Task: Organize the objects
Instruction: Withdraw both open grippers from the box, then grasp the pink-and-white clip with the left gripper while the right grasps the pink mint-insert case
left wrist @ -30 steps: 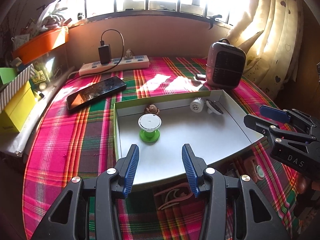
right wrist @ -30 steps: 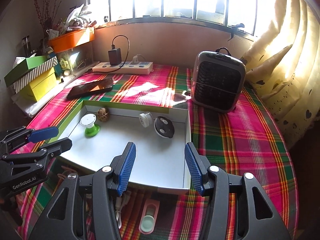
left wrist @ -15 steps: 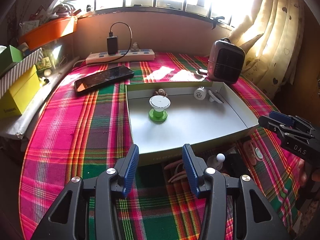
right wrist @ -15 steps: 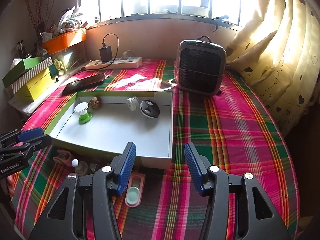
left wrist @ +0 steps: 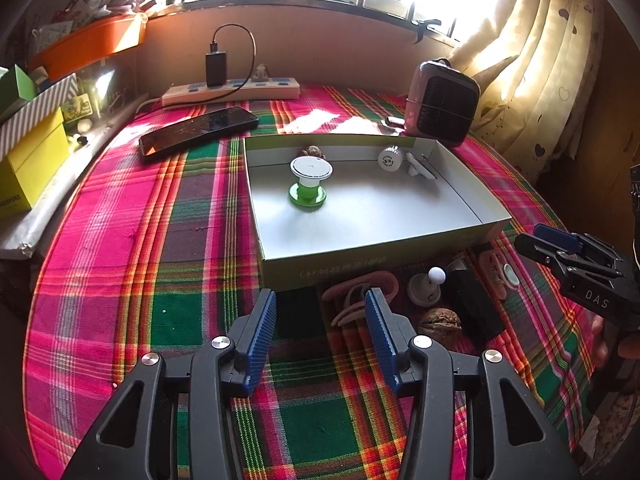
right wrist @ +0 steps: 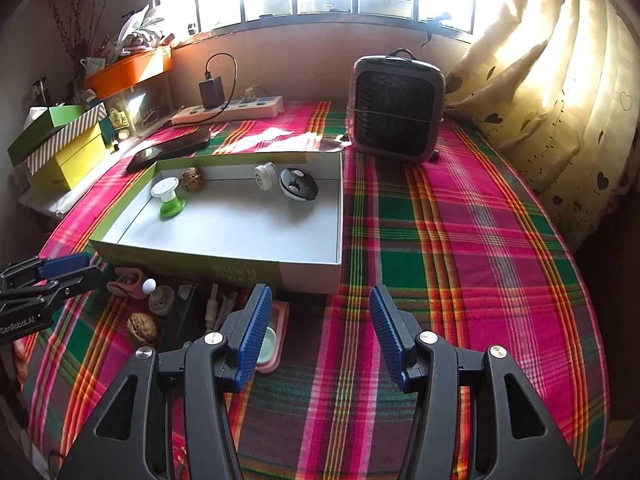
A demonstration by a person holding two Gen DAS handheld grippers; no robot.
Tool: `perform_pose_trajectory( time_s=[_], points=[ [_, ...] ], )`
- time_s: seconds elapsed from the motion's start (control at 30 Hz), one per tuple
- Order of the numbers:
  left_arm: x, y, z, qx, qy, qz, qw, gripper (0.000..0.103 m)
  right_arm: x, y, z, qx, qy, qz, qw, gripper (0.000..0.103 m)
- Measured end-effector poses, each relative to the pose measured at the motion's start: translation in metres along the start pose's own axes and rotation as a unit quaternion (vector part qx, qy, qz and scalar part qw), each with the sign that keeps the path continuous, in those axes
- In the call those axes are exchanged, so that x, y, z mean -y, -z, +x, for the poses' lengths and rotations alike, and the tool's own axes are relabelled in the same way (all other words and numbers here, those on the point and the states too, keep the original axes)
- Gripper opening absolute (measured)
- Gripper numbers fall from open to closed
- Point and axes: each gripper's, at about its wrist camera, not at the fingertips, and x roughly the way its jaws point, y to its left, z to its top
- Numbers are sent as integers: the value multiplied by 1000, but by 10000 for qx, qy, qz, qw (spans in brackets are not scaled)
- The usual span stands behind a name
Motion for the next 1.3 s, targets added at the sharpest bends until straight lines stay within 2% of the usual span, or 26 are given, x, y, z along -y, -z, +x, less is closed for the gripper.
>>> perform_pose_trajectory(
  time_s=[0.3, 0.43, 0.57, 0.93, 1.07, 1.3],
  points=[
    [7, 3, 15, -231, 171, 45, 9996, 45, -8, 8, 7, -178, -166, -75, 9997, 52],
    [14, 5, 15, -263, 422, 129, 9987, 45, -10, 9, 11, -239, -177, -103, 9995, 52],
    [22, 8, 15, -313, 658, 217, 9971, 45, -11, 10, 13, -292, -95, -134, 9994, 52],
    [34, 14, 7, -320, 963, 474, 9937, 45, -8, 11, 12, -284, 58, -161, 9995, 53],
    [29, 11, 1, -156, 731, 573, 9956, 45, -7, 11, 11, -276, 118, -181, 9994, 55],
    [20, 3, 13, -235, 396, 524, 9976, 45, -11, 11, 14, -306, -54, -203, 9993, 55]
  ],
)
